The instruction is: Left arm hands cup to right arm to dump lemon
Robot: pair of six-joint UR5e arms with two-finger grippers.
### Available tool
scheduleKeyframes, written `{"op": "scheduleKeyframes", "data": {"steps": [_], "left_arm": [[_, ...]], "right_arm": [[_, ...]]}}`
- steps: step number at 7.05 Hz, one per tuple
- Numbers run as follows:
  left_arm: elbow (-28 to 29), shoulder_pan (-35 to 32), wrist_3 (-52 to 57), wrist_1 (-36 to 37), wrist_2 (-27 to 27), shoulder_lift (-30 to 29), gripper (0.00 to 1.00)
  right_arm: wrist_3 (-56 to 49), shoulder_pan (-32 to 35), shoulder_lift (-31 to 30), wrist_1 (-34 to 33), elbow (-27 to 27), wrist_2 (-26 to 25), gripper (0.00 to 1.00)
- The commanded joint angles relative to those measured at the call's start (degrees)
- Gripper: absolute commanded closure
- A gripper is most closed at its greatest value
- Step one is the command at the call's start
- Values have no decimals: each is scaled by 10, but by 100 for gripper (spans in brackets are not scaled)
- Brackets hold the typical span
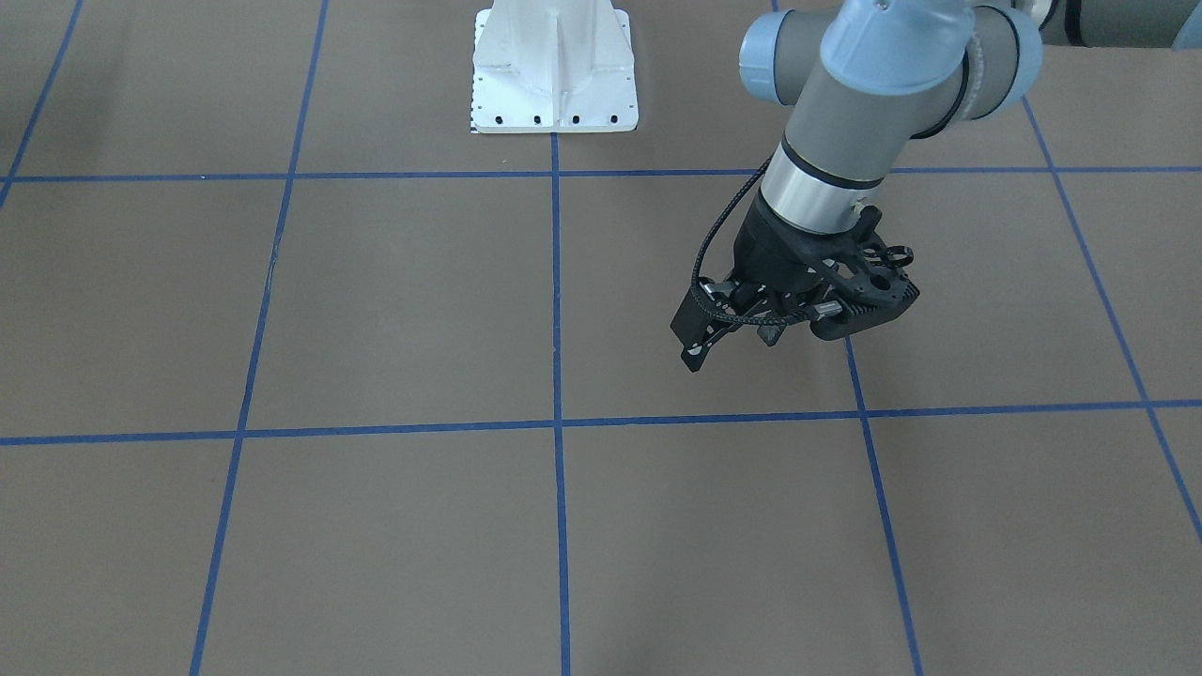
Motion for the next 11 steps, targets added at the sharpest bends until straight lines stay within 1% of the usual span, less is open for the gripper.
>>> {"op": "scheduleKeyframes", "data": {"steps": [1,4,6,7,8,11], "left_arm": [[0,0,0,0,0,-3,0],[-1,1,-1,0,0,-2,0],[-1,2,-1,0,0,-2,0],[-1,2,-1,0,0,-2,0],[-2,2,-1,0,0,-2,0],[-1,2,-1,0,0,-2,0]], "right_arm": [[65,8,12,1,-10,0,100],[163,14,23,3,-6,3,99],[203,16,21,15,-5,3,98],[221,21,19,16,-3,3,95],[248,32,17,16,1,5,95],[334,34,14,53,1,13,94]]}}
